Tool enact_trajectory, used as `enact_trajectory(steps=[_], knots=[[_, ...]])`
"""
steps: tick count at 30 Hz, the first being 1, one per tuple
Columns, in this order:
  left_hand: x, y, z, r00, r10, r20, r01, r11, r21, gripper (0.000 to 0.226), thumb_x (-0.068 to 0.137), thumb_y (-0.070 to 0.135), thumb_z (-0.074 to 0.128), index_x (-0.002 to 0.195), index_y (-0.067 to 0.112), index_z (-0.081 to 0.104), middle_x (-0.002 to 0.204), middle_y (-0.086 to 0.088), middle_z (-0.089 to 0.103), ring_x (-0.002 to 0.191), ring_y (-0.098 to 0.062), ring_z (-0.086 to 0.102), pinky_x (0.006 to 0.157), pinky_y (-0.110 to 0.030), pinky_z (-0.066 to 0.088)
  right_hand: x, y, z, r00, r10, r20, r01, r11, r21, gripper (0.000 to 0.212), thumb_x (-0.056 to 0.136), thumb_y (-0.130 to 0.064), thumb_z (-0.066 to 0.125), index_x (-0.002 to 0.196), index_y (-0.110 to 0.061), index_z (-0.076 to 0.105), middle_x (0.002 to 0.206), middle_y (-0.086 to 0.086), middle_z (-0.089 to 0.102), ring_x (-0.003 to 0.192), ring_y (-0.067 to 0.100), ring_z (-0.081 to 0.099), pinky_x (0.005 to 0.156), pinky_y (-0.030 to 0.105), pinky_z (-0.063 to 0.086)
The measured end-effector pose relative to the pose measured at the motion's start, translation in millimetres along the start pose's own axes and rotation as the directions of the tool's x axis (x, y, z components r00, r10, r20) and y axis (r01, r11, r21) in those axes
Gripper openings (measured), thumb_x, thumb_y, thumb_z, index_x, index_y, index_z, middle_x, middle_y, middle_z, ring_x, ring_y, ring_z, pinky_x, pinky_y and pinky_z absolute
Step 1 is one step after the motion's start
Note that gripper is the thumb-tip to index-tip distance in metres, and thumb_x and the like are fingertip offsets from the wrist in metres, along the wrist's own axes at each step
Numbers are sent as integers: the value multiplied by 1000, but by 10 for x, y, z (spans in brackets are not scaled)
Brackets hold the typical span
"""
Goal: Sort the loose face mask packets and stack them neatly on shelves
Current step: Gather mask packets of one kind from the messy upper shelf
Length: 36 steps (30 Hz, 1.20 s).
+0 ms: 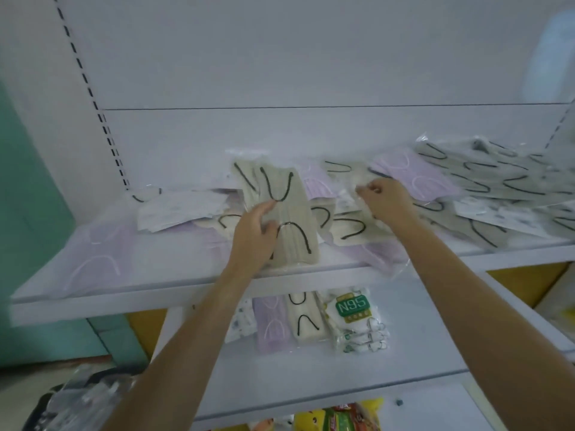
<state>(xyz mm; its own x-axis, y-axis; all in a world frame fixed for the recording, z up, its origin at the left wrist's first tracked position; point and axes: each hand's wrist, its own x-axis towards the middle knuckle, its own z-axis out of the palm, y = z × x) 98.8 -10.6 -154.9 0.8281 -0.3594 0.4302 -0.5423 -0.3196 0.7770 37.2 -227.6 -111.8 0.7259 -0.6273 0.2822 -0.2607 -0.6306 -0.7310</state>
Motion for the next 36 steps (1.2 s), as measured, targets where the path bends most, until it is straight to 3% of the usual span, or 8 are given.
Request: enact_trajectory(steps=[4,9,16,21,25,28,33,36], knots=[[11,-57,24,990,-137,23,139,975,-176,38,96,35,50,130,19,54,124,12,53,121,-4,47,101,-18,31,58,-378,110,948,110,298,-299,628,719,15,89,-5,52,74,-5,55,67,6,57,53,15,61,51,23,54],[-14,15,10,992,-117,44,123,973,-197,12,89,37,61,101,39,60,91,36,61,94,19,54,82,1,34,0,-690,384,809,-91,581,-529,317,787,17,95,-19,52,92,-2,54,91,18,61,65,22,69,64,30,59],[11,-116,1,987,-157,30,159,954,-254,31,87,7,55,102,34,61,91,27,66,87,14,60,67,-1,44,149,-246,283,951,-155,268,129,985,111,22,89,-21,57,109,-14,60,104,3,58,96,17,55,81,26,42],[15,-191,-14,977,-212,19,211,947,-244,64,93,5,42,149,29,20,152,14,28,136,1,29,110,-22,26,260,74,303,945,-173,276,239,944,-227,44,87,-20,57,129,-13,47,132,14,43,124,29,38,94,34,36],[9,-190,-13,986,-163,37,168,960,-226,72,92,-1,38,150,32,10,148,23,14,111,35,24,89,7,20,558,104,239,961,-212,179,260,914,-311,50,89,-12,48,137,-6,36,137,21,37,126,34,34,97,39,34],[8,-153,-38,984,-173,29,175,966,-190,62,92,-1,37,142,34,33,147,15,32,133,-5,35,107,-24,34,818,158,169,948,-153,278,259,878,-403,61,92,-13,43,147,-7,17,150,17,24,137,35,21,109,43,22],[24,-99,-23,975,-223,17,223,964,-142,52,92,-1,36,133,28,48,131,-27,51,36,2,41,37,-12,33,949,265,227,954,16,300,164,809,-564,60,88,-22,52,140,-7,27,143,21,33,134,36,25,105,43,27],[48,-137,-21,975,-221,14,221,965,-143,50,93,0,36,134,26,48,136,-23,49,72,-11,65,65,-20,53,958,226,267,972,-49,230,192,732,-653,39,90,-22,47,126,-7,48,129,17,48,124,34,36,99,40,33]])
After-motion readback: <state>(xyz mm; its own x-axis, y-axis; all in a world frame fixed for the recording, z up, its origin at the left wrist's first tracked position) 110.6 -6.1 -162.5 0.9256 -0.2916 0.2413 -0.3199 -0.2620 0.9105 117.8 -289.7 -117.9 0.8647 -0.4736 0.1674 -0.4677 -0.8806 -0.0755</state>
